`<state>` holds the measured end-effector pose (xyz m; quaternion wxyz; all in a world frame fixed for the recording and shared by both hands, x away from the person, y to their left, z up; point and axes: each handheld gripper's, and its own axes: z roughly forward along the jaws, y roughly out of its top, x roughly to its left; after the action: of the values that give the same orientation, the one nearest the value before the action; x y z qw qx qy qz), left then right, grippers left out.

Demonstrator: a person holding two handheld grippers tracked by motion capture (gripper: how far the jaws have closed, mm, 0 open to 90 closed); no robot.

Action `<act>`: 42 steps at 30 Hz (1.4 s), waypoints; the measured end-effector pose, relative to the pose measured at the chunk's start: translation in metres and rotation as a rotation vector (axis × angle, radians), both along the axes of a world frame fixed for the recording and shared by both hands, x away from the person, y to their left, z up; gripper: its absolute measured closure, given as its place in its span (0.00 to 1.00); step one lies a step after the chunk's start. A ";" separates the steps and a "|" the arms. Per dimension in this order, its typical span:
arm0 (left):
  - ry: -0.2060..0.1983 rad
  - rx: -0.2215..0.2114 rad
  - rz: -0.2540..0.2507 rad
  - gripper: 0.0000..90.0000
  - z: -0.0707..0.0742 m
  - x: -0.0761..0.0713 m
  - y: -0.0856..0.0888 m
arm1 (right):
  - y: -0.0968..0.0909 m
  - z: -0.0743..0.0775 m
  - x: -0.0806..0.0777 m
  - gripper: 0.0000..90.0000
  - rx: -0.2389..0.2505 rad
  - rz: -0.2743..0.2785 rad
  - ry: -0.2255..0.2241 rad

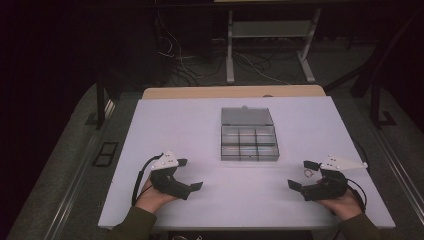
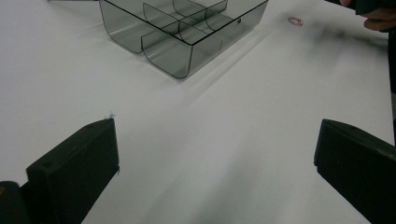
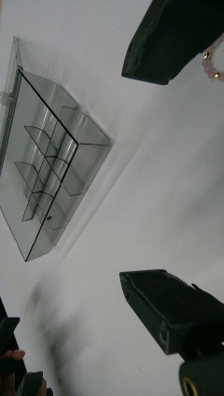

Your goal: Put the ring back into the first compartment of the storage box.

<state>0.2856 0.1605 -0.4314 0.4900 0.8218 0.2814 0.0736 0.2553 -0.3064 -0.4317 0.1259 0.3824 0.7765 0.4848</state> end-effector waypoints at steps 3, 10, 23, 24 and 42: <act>0.000 0.003 -0.003 0.00 0.000 0.000 0.000 | 0.000 0.000 0.000 0.03 -0.003 0.004 -0.001; 0.001 -0.005 0.001 0.00 0.000 0.000 0.002 | -0.001 0.001 0.002 0.03 -0.003 0.003 0.003; 0.000 -0.004 -0.006 0.00 0.000 -0.001 0.002 | -0.012 0.008 0.011 0.03 -0.004 -0.024 -0.010; 0.000 -0.003 -0.006 0.00 0.000 -0.001 0.001 | -0.013 0.008 0.012 0.03 -0.003 -0.030 -0.008; 0.000 0.009 -0.013 0.00 -0.001 -0.001 0.000 | -0.023 0.009 0.020 0.03 -0.025 -0.054 -0.011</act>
<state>0.2842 0.1604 -0.4326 0.4868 0.8257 0.2758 0.0718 0.2756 -0.3293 -0.4223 0.1481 0.3989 0.7711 0.4737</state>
